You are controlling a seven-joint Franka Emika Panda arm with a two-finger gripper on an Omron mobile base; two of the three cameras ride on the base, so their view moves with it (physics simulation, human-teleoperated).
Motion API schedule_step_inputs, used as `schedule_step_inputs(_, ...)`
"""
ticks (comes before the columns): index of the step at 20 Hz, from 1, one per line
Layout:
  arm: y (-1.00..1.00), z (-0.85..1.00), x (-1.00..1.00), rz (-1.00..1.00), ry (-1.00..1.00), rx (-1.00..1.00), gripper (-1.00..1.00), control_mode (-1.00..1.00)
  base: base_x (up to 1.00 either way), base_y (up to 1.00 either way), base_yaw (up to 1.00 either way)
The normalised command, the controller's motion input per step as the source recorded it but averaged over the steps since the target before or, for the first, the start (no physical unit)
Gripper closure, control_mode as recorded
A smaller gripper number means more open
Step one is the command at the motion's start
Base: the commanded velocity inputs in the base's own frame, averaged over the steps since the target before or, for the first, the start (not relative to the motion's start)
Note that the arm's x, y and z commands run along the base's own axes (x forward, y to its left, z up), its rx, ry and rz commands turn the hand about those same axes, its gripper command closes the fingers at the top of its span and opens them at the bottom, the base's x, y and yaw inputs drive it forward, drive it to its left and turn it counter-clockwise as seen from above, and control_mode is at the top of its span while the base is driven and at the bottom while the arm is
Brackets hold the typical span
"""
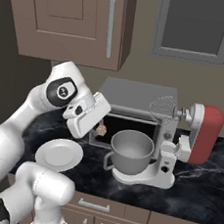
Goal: Add butter and sugar cubes to the stand mixer bowl and then turn on the stand mixer to begin making frosting.
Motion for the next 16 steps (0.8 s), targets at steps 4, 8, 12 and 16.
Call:
schedule_step_inputs(4, -0.42, 0.0, 0.24, 0.0, 0.01, 0.0, 1.0, -1.0, 0.0, 0.0, 0.0)
schedule_step_inputs(8, -0.4, -0.07, 0.16, 0.0, 0.01, 0.0, 1.0, -1.0, 0.0, 0.0, 0.0)
schedule_step_inputs(12, -0.4, -0.28, 0.13, 0.0, 0.04, 0.02, 1.0, -1.0, 0.0, 0.0, 0.0)
schedule_step_inputs(16, -0.32, -0.42, 0.16, 0.0, 0.05, 0.03, 1.0, -1.0, 0.0, 0.0, 0.0)
